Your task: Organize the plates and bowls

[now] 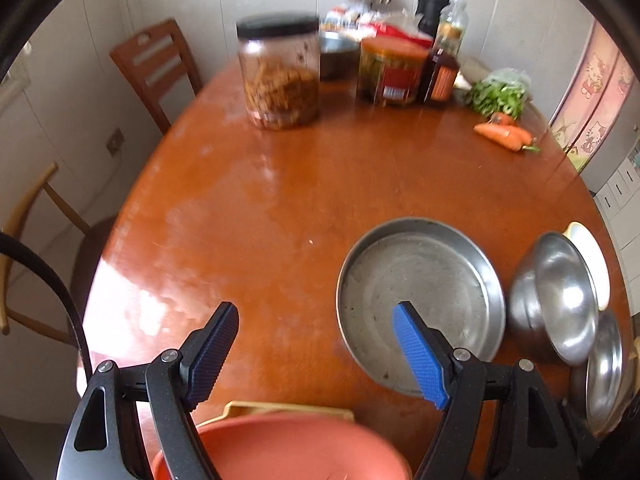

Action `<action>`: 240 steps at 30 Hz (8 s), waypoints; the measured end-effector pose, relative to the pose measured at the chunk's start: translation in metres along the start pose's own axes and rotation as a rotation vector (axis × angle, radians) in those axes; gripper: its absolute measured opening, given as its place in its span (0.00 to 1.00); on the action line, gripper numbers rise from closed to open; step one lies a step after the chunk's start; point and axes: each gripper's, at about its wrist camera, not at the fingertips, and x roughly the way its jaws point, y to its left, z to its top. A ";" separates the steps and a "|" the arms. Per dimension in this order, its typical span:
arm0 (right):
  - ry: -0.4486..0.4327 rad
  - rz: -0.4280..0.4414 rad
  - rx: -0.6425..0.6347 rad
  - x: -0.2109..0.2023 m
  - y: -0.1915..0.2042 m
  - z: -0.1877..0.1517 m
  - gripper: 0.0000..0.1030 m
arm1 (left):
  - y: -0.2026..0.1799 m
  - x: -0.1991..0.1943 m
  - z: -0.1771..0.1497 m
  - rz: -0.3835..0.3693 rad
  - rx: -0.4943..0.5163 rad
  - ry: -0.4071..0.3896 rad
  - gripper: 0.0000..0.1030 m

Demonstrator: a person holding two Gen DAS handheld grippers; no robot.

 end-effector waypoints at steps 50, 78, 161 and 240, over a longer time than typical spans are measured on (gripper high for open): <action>0.009 -0.169 0.064 -0.077 -0.035 -0.050 0.74 | -0.103 -0.023 -0.113 -0.152 0.639 0.079 0.47; -0.014 -0.270 -0.140 -0.092 -0.049 -0.072 0.32 | -0.123 -0.048 -0.184 -0.150 0.422 -0.004 0.48; -0.250 -0.223 -0.253 -0.157 -0.006 -0.039 0.24 | -0.099 -0.147 -0.176 -0.103 0.057 -0.379 0.39; 0.004 -0.088 -0.435 0.018 0.106 -0.023 0.26 | 0.066 -0.084 -0.166 0.100 -0.095 -0.306 0.39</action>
